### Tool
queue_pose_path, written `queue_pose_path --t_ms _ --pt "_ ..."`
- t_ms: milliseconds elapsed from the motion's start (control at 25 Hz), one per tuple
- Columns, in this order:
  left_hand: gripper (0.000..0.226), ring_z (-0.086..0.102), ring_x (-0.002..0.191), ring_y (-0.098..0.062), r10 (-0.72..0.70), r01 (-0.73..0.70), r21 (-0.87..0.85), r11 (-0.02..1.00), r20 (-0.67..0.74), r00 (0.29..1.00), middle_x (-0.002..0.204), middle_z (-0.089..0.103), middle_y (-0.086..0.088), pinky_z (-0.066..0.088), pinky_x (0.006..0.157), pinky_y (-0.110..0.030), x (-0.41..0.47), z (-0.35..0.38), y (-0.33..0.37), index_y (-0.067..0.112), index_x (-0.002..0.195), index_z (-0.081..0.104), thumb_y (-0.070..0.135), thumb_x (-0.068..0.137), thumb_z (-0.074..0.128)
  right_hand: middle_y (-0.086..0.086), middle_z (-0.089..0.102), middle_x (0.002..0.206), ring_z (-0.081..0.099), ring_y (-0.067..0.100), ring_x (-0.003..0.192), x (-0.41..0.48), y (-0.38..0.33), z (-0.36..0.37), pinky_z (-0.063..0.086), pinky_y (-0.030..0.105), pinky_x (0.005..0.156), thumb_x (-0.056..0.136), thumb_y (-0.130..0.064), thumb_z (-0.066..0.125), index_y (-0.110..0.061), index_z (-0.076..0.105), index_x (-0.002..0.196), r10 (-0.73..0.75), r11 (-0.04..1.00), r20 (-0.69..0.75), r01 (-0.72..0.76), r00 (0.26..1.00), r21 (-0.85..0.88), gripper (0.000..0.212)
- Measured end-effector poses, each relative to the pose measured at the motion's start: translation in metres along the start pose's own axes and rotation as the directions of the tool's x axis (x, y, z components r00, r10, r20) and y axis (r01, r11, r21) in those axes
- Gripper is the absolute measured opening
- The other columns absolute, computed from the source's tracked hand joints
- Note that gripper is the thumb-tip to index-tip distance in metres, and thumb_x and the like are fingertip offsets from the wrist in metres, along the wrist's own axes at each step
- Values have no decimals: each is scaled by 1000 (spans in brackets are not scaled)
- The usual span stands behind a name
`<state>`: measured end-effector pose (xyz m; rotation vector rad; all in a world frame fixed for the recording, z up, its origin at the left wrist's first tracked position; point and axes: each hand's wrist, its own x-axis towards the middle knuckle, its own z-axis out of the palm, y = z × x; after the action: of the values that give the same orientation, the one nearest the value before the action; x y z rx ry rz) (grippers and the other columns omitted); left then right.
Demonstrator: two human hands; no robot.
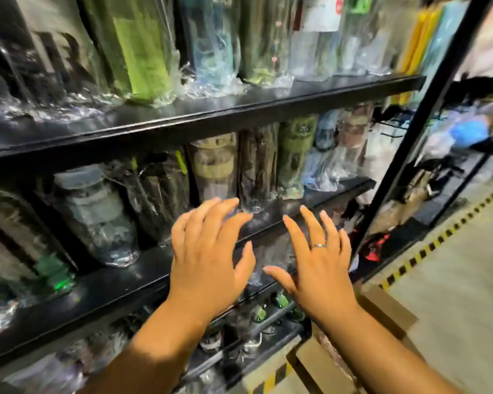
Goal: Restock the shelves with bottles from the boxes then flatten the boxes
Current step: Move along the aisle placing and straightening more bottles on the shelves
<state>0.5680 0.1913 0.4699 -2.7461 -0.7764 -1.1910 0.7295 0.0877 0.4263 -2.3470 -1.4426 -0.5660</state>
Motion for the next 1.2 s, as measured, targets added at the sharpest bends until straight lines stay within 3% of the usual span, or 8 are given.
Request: queue_pose_path --t_ms 120,280,480,600,720,960,1120,1200 --pt "49 48 134 -28 -37 63 -82 995 291 956 140 56 -2 28 110 -45 -32 64 45 21 126 61 43 84 52 8 39 153 32 37 139 -53 63 18 35 63 104 78 -79 36 -26 43 145 133 989 159 -120 978 -87 85" --pt "56 54 129 -30 -18 92 -121 988 507 862 137 59 -7 37 108 -47 -70 136 116 15 126 65 44 80 56 9 43 150 31 34 136 -110 148 36 35 62 103 72 -74 64 -27 49 142 283 959 318 -258 905 -120 86" --pt "66 48 136 -29 -104 159 -8 987 722 684 146 54 -7 38 109 -53 -96 223 205 20 138 58 55 83 50 7 28 160 27 34 143 -164 271 54 27 56 111 82 -72 54 -32 35 150 371 924 507 -364 778 -118 81" --pt "74 20 152 -24 -167 182 75 980 806 568 164 23 0 14 121 -48 -89 268 260 27 155 27 61 93 47 4 8 165 11 31 149 -180 343 53 14 48 118 90 -72 40 -31 14 156 377 902 624 -424 685 -80 82" --pt "80 5 154 -20 -159 160 91 983 858 489 168 5 4 4 122 -44 -77 303 300 29 158 10 58 94 47 7 12 164 15 32 149 -188 393 59 20 50 116 86 -72 46 -31 19 154 351 910 654 -410 670 -68 84" --pt "80 14 152 -22 -168 178 104 979 903 395 166 17 0 8 122 -41 -68 373 346 27 157 17 56 91 51 11 17 163 18 35 147 -188 464 99 24 50 115 89 -66 49 -28 18 155 374 889 737 -443 563 -113 83" --pt "75 55 123 -38 -161 221 73 972 897 412 136 57 -16 44 103 -47 -75 452 337 11 139 52 53 77 53 11 19 161 19 36 146 -175 495 167 28 49 114 90 -62 53 -27 16 155 389 836 811 -538 436 -112 83" --pt "72 47 130 -34 -192 266 111 958 934 302 143 49 -13 38 108 -44 -78 497 337 14 145 44 49 84 60 12 19 161 21 37 144 -168 509 208 29 48 114 90 -59 54 -25 14 155 409 807 826 -576 387 -130 83"
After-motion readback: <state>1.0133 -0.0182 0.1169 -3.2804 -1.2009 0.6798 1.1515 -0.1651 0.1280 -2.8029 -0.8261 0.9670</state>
